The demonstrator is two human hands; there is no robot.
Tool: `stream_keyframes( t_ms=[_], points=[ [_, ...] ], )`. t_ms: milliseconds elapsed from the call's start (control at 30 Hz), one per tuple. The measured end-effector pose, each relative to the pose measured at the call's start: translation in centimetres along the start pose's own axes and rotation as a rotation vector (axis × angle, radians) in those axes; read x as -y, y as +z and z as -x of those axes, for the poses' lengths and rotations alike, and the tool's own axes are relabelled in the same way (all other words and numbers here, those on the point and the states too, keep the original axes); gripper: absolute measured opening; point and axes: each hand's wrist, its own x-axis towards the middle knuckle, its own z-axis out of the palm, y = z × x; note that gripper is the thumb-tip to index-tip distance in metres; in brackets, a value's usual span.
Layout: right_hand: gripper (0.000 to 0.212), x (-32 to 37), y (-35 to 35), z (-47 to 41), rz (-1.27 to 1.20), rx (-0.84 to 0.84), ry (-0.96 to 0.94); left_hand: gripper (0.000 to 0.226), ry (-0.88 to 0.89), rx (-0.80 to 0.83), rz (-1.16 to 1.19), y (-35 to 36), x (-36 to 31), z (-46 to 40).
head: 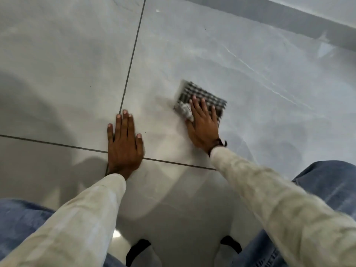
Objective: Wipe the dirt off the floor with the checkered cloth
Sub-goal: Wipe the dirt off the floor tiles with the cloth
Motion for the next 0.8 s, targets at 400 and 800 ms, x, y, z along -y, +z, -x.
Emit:
stream_keyframes(
  t_ms=[400, 800],
  points=[
    [0.068, 0.8, -0.1, -3.6, 0.089, 0.036, -0.127, 0.070, 0.002, 0.016, 0.003, 0.2, 0.1, 0.0],
    [0.065, 3.9, 0.9, -0.8, 0.079, 0.074, -0.281, 0.070, 0.003, -0.031, -0.014, 0.6, 0.2, 0.0]
  ],
)
